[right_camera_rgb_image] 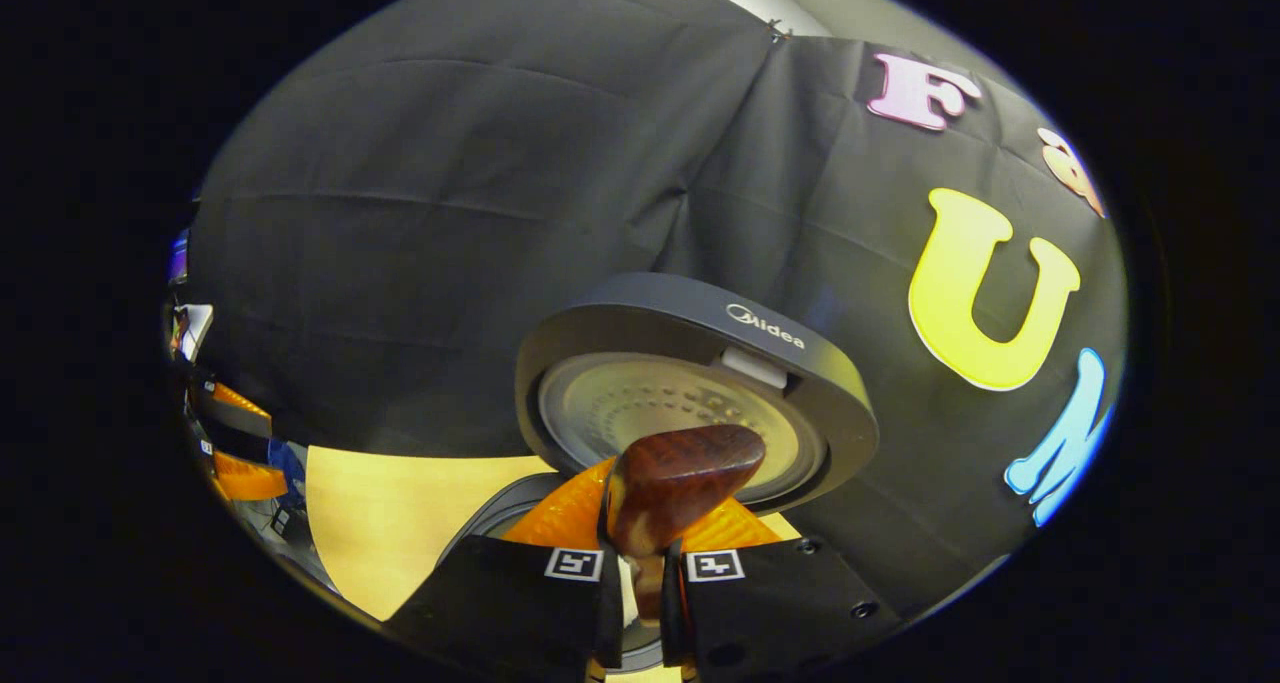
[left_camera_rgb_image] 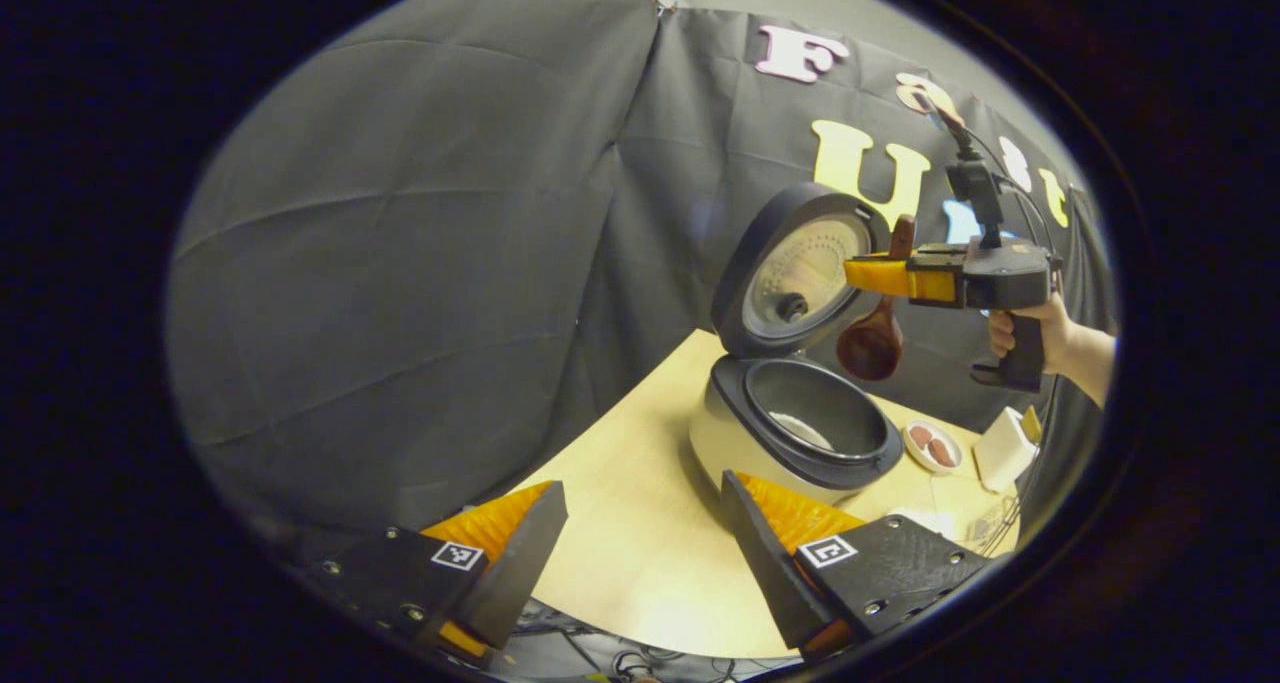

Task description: Close the left gripper, press the button to open the rice cooker; take a wooden spoon from the chopstick holder with the right hand, scoop a spoonful of rice and pour it into the rice cooker, then put the wooden spoon back into the chopstick holder.

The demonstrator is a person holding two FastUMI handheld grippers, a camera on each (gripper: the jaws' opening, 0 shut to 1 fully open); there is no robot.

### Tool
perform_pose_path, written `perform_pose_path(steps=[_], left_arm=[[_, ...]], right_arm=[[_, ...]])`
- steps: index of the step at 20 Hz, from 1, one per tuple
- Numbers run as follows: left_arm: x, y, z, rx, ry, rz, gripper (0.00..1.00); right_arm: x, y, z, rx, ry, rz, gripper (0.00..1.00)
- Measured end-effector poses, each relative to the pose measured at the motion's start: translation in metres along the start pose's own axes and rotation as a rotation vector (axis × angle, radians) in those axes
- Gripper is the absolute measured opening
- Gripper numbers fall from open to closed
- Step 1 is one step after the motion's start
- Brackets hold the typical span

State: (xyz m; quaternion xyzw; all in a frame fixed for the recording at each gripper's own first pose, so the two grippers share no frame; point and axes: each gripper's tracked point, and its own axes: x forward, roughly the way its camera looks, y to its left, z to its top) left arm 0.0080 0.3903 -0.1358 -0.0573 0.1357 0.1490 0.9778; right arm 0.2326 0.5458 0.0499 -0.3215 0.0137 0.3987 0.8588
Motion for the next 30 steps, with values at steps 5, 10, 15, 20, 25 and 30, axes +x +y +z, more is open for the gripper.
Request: perform_pose_path(steps=[5,10,15,20,25,30], left_arm=[[0.003,-0.031,-0.003,0.049,0.006,-0.045,0.98],[0.002,-0.089,0.002,0.074,0.004,-0.086,0.98],[-0.011,-0.147,0.003,0.105,-0.013,-0.113,0.98],[-0.027,-0.201,0.010,0.144,-0.047,-0.138,0.99],[-0.046,-0.246,0.004,0.163,-0.070,-0.136,0.98],[-0.069,-0.283,-0.026,0.138,-0.042,-0.116,0.98]], right_arm=[[-0.047,-0.015,-0.008,0.001,-0.043,-0.062,0.16],[-0.123,-0.065,-0.022,0.127,-0.094,-0.177,0.16],[-0.200,-0.123,-0.060,0.176,-0.053,-0.321,0.13],[-0.275,-0.171,-0.119,0.315,-0.031,-0.435,0.13],[-0.343,-0.206,-0.196,0.480,0.020,-0.524,0.16],[-0.386,-0.228,-0.270,0.631,0.043,-0.582,0.17]])
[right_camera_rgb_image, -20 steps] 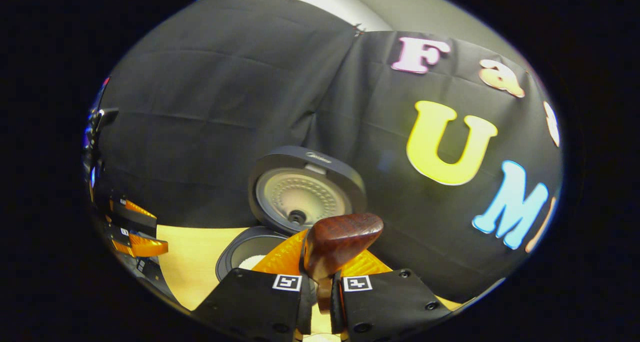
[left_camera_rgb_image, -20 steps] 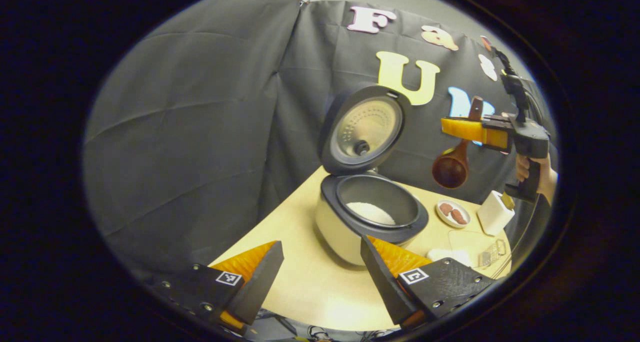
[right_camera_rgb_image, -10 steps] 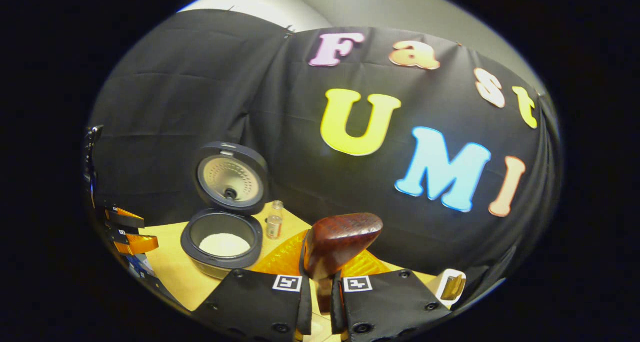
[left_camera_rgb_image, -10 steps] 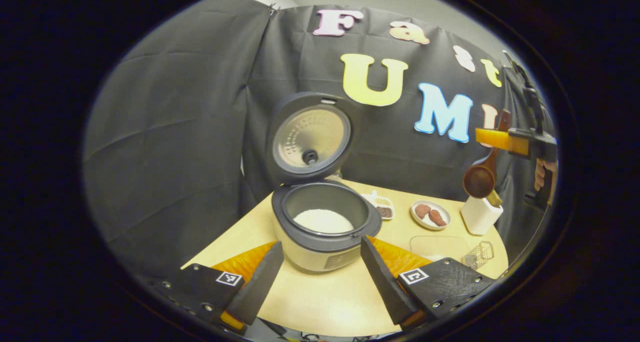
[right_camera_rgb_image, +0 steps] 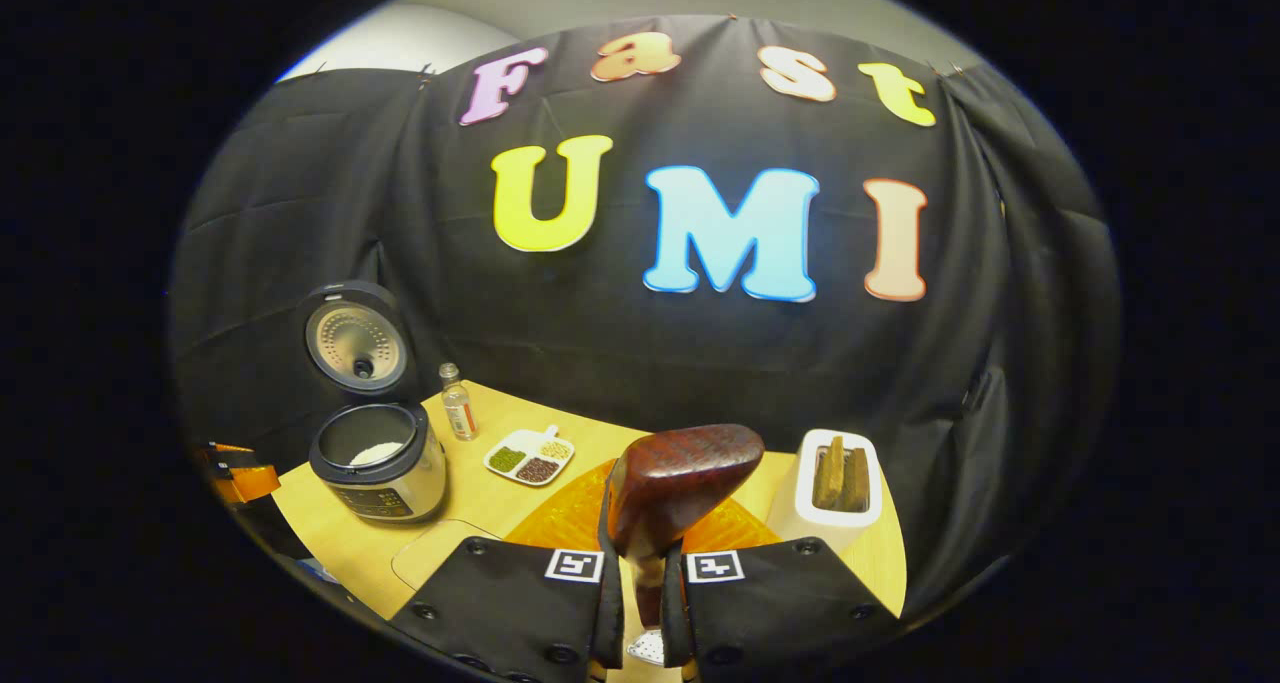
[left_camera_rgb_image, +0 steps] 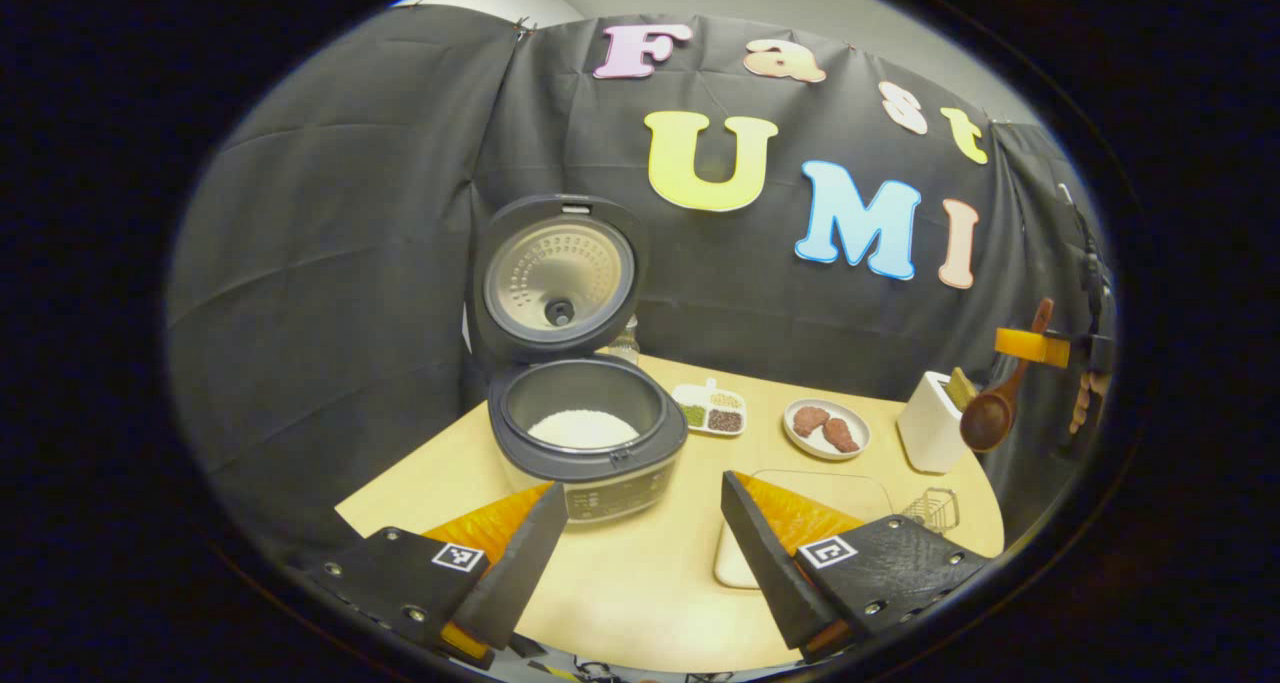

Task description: Close the left gripper, press the button to open the rice cooker; take a wooden spoon from the chopstick holder with the right hand, scoop a spoonful of rice and pour it into the rice cooker, then put the wooden spoon back into the chopstick holder.

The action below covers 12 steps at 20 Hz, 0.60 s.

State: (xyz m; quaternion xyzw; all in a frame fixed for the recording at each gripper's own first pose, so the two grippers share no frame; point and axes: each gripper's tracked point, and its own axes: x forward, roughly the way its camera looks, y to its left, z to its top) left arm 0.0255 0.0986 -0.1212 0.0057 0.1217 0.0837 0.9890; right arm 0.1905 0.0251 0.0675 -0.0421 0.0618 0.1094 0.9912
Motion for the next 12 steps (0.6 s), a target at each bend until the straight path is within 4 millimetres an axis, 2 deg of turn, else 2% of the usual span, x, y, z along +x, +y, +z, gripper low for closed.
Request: perform_pose_path(steps=[5,8,12], left_arm=[[-0.025,-0.029,-0.006,-0.017,-0.013,0.041,0.97],[-0.038,-0.030,-0.007,-0.028,-0.028,0.080,0.98],[-0.057,-0.021,-0.018,-0.033,-0.014,0.125,0.99]], right_arm=[[0.004,-0.054,-0.051,0.215,0.048,-0.067,0.16],[0.016,-0.059,-0.082,0.351,0.089,-0.058,0.16],[0.031,-0.069,-0.118,0.494,0.149,-0.076,0.17]])
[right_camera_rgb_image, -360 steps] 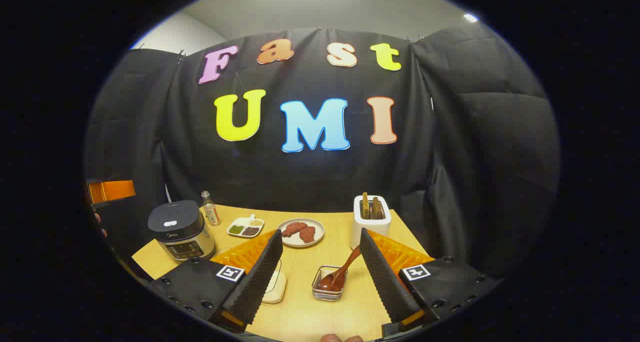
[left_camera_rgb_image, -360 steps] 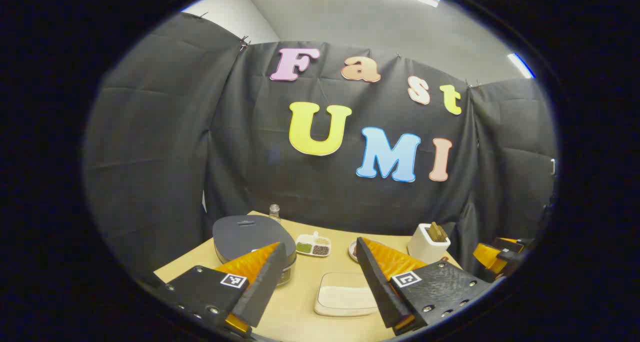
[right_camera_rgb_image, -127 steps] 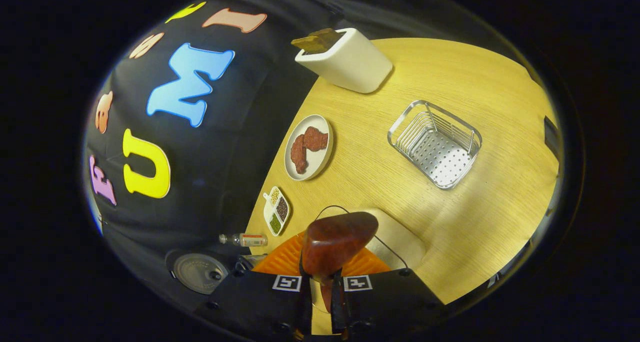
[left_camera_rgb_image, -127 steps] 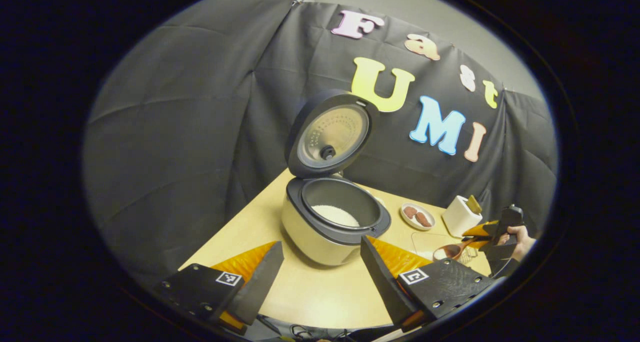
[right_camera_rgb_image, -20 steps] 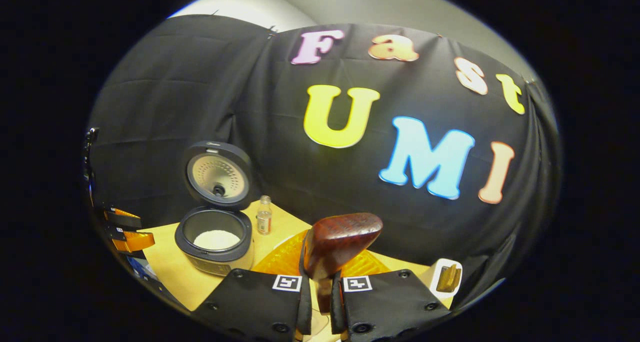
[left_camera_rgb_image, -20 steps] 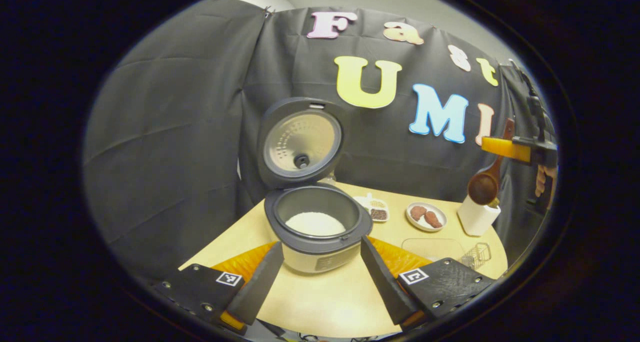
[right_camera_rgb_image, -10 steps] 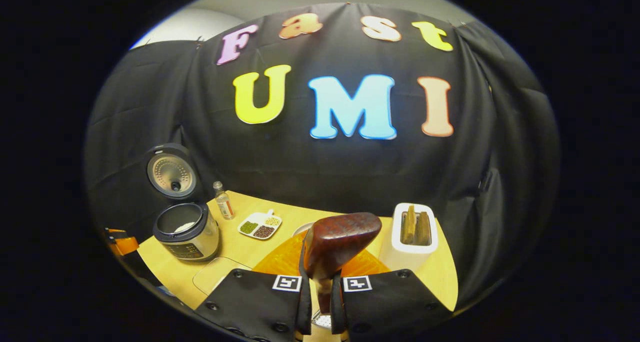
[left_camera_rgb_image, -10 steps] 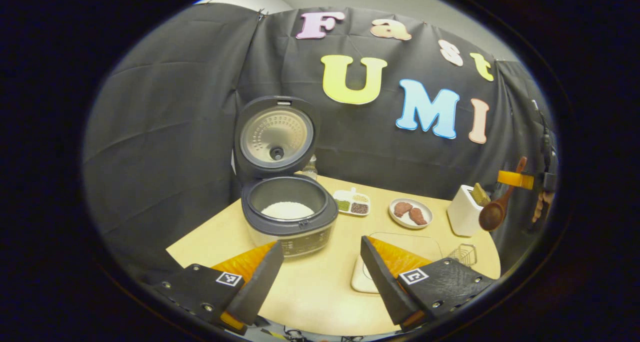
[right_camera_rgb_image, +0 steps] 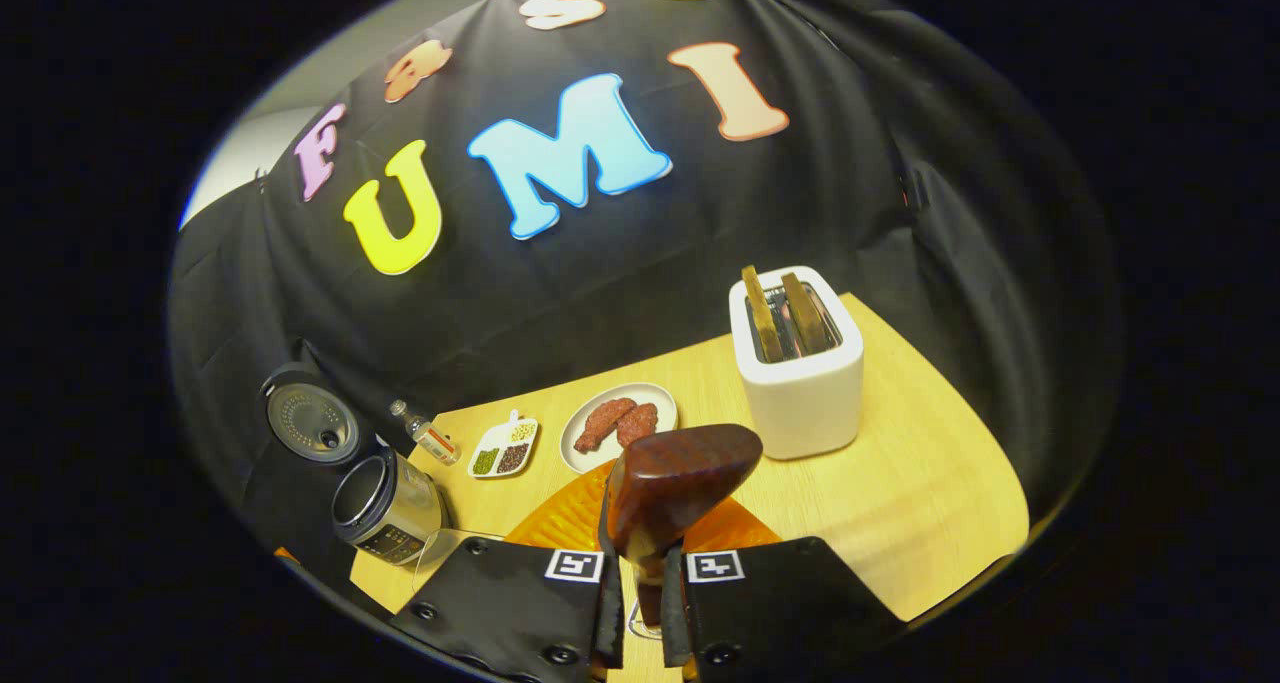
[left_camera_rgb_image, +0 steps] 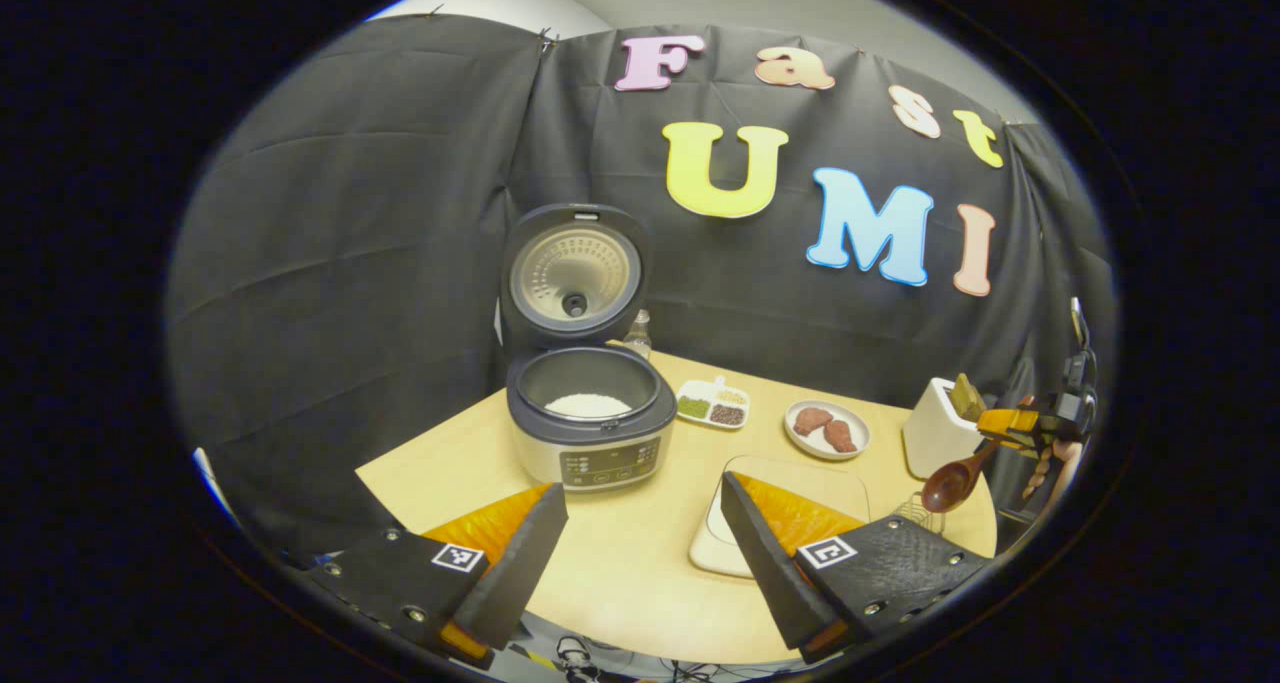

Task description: Close the left gripper, press the button to open the rice cooker; take a wooden spoon from the chopstick holder with the right hand, scoop a spoonful of rice and pour it into the rice cooker, then put the wooden spoon back into the chopstick holder.

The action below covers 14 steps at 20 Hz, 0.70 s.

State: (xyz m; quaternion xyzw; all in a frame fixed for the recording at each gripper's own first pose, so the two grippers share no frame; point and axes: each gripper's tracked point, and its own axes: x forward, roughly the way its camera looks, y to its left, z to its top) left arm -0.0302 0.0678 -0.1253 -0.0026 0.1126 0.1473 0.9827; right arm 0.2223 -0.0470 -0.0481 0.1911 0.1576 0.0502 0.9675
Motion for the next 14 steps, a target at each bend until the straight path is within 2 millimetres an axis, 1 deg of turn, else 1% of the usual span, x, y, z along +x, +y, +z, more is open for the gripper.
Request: perform_pose_path(steps=[4,5,6,7,8,9,11,12,13,14], left_arm=[[-0.011,0.015,-0.007,-0.012,0.011,0.044,0.98],[-0.013,0.017,-0.010,-0.024,0.013,0.051,0.99],[-0.015,0.018,-0.010,-0.031,0.014,0.057,0.98],[-0.016,0.018,-0.010,-0.034,0.014,0.062,0.98],[-0.017,0.017,-0.010,-0.033,0.013,0.065,0.98],[-0.017,0.017,-0.010,-0.030,0.012,0.066,0.98],[-0.017,0.015,-0.008,-0.020,0.006,0.066,0.99],[-0.016,0.014,-0.006,-0.016,0.003,0.066,0.98],[-0.014,0.013,-0.004,-0.014,0.001,0.063,0.98],[-0.012,0.012,-0.001,-0.014,-0.004,0.059,0.98]], right_arm=[[0.012,-0.017,-0.026,0.065,0.063,-0.032,0.16],[0.014,-0.019,-0.031,0.079,0.080,-0.039,0.17],[0.017,-0.021,-0.035,0.088,0.088,-0.047,0.17],[0.017,-0.022,-0.037,0.096,0.093,-0.054,0.19],[0.021,-0.025,-0.039,0.100,0.097,-0.063,0.19],[0.022,-0.025,-0.041,0.110,0.101,-0.063,0.18],[0.020,-0.020,-0.037,0.139,0.097,-0.042,0.27],[0.021,-0.019,-0.033,0.146,0.085,-0.036,0.31],[0.023,-0.017,-0.030,0.145,0.074,-0.033,0.51],[0.015,-0.019,-0.027,0.121,0.059,-0.053,0.71]])
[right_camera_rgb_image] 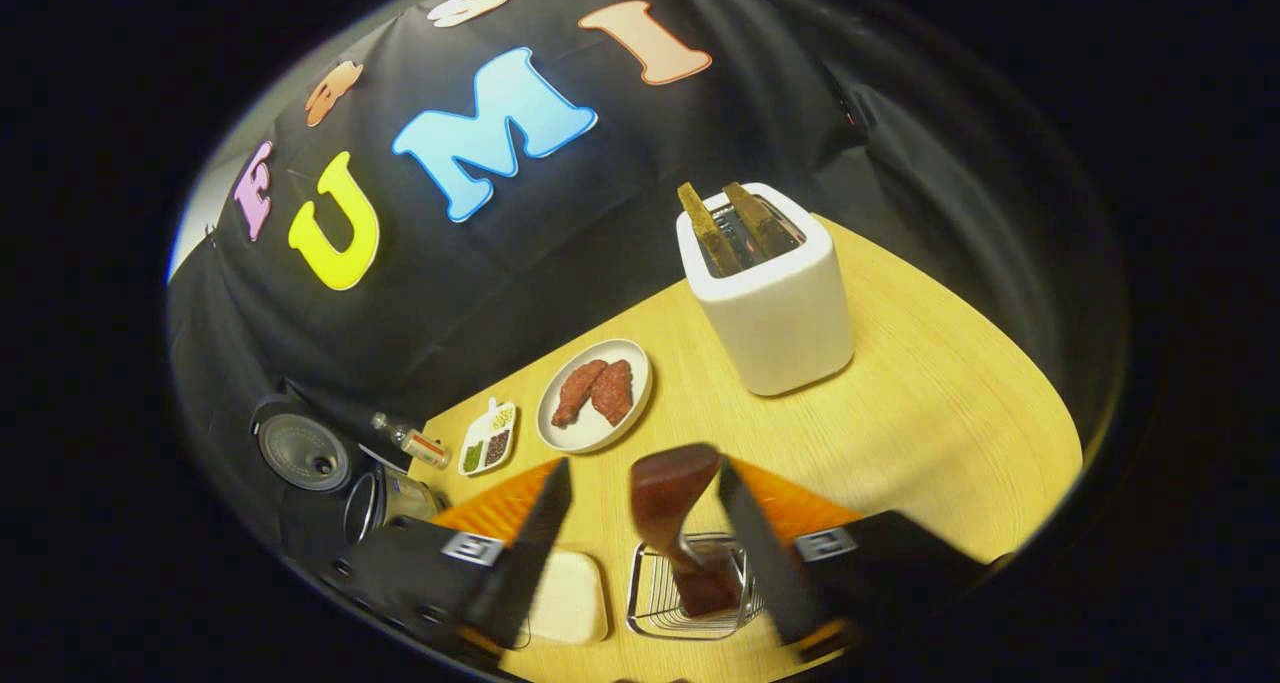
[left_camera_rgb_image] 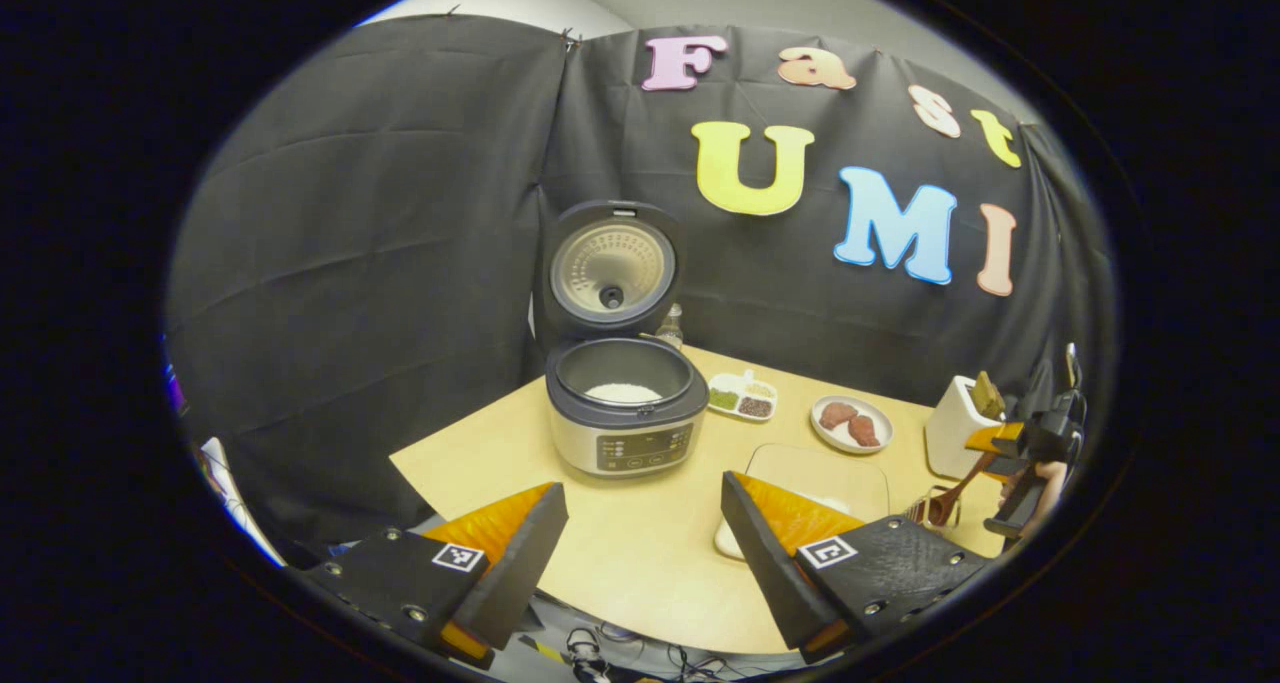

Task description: Close the left gripper, press the button to open the rice cooker; take a wooden spoon from the chopstick holder with the right hand, scoop a spoonful of rice and pour it into the rice cooker, then put the wooden spoon back into the chopstick holder.

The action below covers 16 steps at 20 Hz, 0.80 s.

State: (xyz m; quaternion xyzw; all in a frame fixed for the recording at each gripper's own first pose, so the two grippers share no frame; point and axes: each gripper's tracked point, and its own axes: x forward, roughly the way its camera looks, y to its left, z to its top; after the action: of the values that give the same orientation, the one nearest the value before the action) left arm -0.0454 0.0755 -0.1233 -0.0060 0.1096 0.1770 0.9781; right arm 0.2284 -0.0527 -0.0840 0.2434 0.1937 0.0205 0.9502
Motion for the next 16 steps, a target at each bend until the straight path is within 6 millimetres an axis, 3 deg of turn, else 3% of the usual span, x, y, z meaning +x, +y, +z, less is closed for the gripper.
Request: perform_pose_path(steps=[1,2,7,11,16], left_arm=[[0.003,-0.001,0.003,0.001,-0.004,-0.002,0.99],[0.006,-0.002,0.006,0.003,-0.006,-0.003,0.99],[0.029,0.007,0.053,0.018,-0.051,-0.003,0.98],[0.058,0.027,0.116,0.007,-0.109,0.004,0.99],[0.101,0.055,0.192,0.018,-0.193,-0.019,0.99]], right_arm=[[0.007,-0.007,0.001,-0.036,-0.017,-0.025,0.92],[-0.001,-0.011,0.003,-0.071,-0.036,-0.039,0.98],[-0.030,-0.024,0.008,-0.199,-0.102,-0.099,0.98],[-0.058,-0.027,0.016,-0.383,-0.170,-0.161,0.98],[-0.089,0.007,0.017,-0.468,-0.199,-0.180,0.98]])
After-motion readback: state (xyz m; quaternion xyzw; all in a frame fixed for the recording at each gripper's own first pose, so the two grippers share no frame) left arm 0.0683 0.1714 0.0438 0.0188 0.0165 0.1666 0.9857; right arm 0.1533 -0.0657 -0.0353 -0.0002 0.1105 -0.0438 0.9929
